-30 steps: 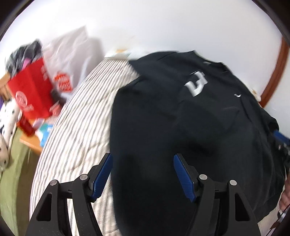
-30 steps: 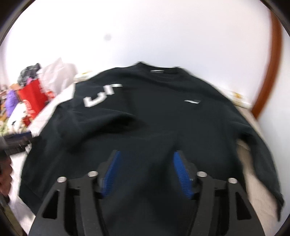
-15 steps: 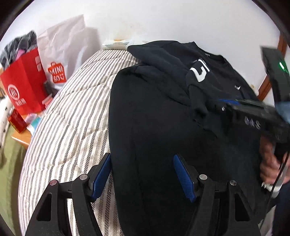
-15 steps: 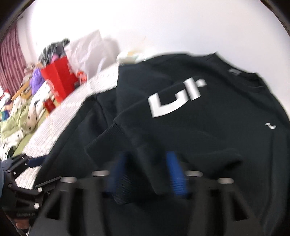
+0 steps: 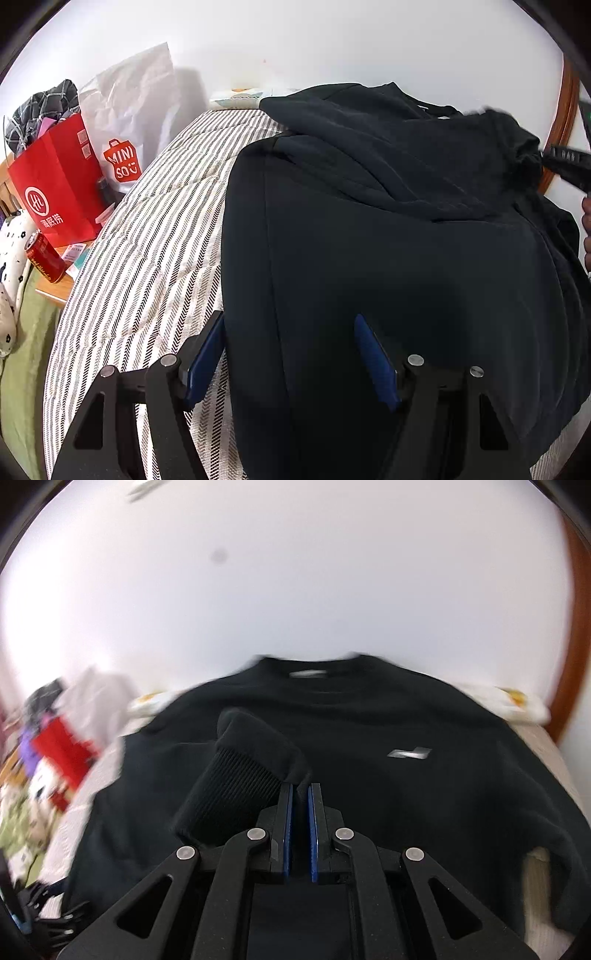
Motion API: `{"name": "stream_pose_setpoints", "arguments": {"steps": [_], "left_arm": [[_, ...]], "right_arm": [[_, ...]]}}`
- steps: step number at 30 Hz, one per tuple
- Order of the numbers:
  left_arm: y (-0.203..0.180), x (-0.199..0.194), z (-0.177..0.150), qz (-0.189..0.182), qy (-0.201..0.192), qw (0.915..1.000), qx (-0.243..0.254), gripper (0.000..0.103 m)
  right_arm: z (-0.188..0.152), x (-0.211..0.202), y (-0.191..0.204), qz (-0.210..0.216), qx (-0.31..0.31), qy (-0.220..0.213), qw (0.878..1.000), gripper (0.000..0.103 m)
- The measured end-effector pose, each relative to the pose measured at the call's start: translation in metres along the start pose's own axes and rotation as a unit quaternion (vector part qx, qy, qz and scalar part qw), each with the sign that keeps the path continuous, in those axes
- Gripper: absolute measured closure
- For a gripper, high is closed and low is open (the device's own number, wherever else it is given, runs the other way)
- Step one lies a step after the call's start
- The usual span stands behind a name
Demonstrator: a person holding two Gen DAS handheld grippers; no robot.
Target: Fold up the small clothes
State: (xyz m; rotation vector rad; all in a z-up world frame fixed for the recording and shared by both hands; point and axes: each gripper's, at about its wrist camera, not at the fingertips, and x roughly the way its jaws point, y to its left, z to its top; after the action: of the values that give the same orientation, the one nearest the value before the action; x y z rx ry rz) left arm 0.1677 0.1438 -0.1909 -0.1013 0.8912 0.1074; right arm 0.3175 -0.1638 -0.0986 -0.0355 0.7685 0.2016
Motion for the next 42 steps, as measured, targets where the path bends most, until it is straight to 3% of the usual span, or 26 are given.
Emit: {"name": "stream_pose_setpoints", "arguments": {"steps": [5,6,9,15,20,23,25,32,33,35,36,42], "left_arm": [[0.003,-0.001,-0.002,0.002,0.004,1.0,-0.005,0.029],[0.005,-0.003,-0.003,0.002,0.005,0.9999,-0.009,0.028],[0.007,-0.007,-0.008,-0.003,0.01,0.9999,-0.012,0.027],[0.008,-0.023,-0.026,-0.018,0.013,0.9997,-0.004,0.027],[0.016,-0.042,-0.042,-0.044,0.012,0.9989,-0.014,0.029],[0.019,-0.05,-0.05,-0.063,0.015,0.9977,-0.022,0.032],[0.021,-0.055,-0.057,-0.067,0.013,0.9975,-0.021,0.044],[0.016,-0.062,-0.072,-0.07,0.011,0.9966,-0.041,0.07],[0.013,-0.063,-0.074,-0.061,0.008,0.9975,-0.036,0.074],[0.009,-0.064,-0.075,-0.041,-0.001,0.9989,-0.023,0.084],[0.009,-0.065,-0.077,-0.036,-0.003,0.9992,-0.017,0.086],[0.019,-0.078,-0.084,-0.053,-0.001,0.9981,-0.031,0.092]], "right_arm": [[-0.02,0.015,-0.047,-0.045,0.048,0.046,0.997,0.093],[-0.028,0.012,-0.054,-0.045,0.059,0.053,0.996,0.088],[-0.05,-0.006,-0.063,-0.05,0.069,0.054,0.995,0.057],[-0.108,-0.058,-0.077,-0.095,0.054,0.068,0.992,0.048],[-0.166,-0.098,-0.09,-0.122,0.049,0.097,0.987,0.048],[-0.199,-0.123,-0.095,-0.109,0.052,0.102,0.987,0.048],[-0.211,-0.136,-0.094,-0.104,0.049,0.096,0.989,0.048],[-0.228,-0.135,-0.093,-0.112,0.049,0.081,0.989,0.05],[-0.229,-0.136,-0.091,-0.115,0.049,0.073,0.989,0.055],[-0.23,-0.137,-0.087,-0.115,0.043,0.067,0.99,0.078],[-0.23,-0.138,-0.088,-0.115,0.044,0.065,0.99,0.085],[-0.233,-0.157,-0.093,-0.092,0.067,0.061,0.992,0.091]]}}
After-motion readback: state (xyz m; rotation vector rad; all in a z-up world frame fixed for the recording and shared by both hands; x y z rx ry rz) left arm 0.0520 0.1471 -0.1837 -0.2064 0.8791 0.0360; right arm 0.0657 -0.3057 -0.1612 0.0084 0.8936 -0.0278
